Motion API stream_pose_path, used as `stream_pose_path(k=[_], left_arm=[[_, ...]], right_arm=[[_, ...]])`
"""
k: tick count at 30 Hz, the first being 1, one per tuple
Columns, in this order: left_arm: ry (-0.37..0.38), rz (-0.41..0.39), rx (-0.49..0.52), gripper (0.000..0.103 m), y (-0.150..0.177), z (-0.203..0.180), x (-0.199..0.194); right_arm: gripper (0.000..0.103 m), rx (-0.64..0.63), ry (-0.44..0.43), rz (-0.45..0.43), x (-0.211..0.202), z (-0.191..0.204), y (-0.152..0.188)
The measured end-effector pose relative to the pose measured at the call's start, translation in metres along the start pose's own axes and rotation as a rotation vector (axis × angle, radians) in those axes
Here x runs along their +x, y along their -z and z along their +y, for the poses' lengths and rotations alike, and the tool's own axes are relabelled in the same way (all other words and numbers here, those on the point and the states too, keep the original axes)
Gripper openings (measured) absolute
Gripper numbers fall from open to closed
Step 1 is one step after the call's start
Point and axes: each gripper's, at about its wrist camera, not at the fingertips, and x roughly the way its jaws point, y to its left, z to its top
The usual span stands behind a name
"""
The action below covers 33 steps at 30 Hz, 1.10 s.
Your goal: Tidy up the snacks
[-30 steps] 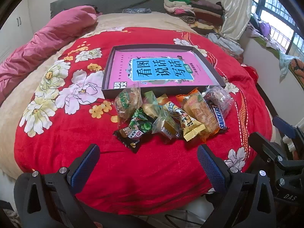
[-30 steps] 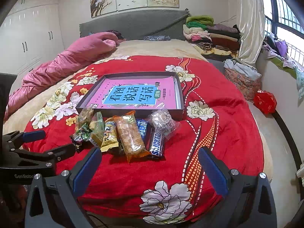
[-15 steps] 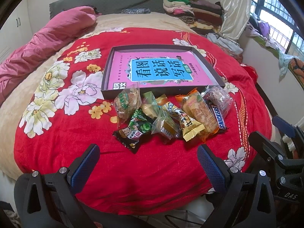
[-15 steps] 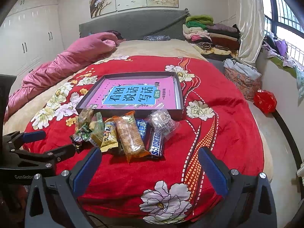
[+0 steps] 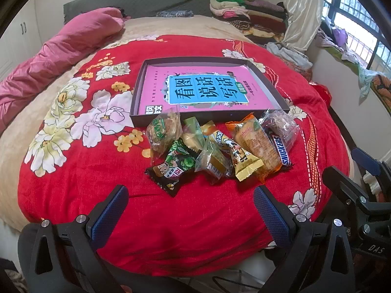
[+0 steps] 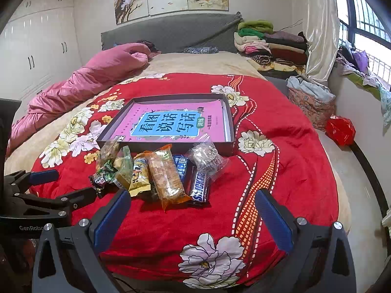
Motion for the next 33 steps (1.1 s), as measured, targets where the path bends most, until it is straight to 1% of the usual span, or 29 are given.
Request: stream_pose_path(k=[18,33], left_arm=[[0.0,0.001,-0.001,0.102,-0.001,0.001,0.0],[-0.016,0.017,-0.067,0.102,-0.003,0.028,0.01]], right_arm=[[0.102,0.002,0.002,-0.008,0.0,-0.002,-0.002],[0.102,0.023,0.004,-0.012,0.003,-0.009,-0.004]])
